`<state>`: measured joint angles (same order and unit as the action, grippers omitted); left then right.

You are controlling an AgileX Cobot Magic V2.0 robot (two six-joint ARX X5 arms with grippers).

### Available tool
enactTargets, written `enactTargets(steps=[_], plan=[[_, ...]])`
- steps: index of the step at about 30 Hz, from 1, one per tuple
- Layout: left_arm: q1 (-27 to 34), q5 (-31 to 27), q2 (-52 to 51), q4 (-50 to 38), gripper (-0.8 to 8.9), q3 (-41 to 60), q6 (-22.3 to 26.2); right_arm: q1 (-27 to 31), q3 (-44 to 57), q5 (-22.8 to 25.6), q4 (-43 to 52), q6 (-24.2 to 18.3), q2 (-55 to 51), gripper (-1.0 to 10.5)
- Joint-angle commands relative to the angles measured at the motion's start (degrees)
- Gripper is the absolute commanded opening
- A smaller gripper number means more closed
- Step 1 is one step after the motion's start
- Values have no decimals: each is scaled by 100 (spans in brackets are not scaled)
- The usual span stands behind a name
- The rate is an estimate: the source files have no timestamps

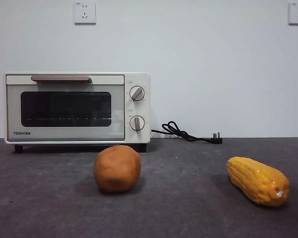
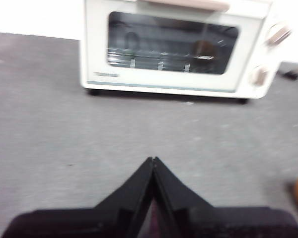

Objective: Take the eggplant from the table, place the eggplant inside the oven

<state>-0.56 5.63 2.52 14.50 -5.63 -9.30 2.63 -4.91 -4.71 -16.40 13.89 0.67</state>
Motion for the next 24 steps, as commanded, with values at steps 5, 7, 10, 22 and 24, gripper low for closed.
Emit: enactTargets(steps=[5,7,10,22,24], plan=[[-13,514,756,-20,-6,-697,-409,0,-911,-343,-48,256,278,-3],[-13,603,1172,-20,-6,-1032,-409,0,-1357,-472,-177,236,627,-3],[-13,809,1613,-26,-6,-1419,-400,0,-1888,-640,-426,125,1080,-3],[-13,1530,3298,120,-6,-3381,-107,0,-4524,-1397,-1781,-879,3209,-3],[-15,1589,3580,286,-6,-3799,0,0,-4975,-1537,-2068,-1005,3565,-3]])
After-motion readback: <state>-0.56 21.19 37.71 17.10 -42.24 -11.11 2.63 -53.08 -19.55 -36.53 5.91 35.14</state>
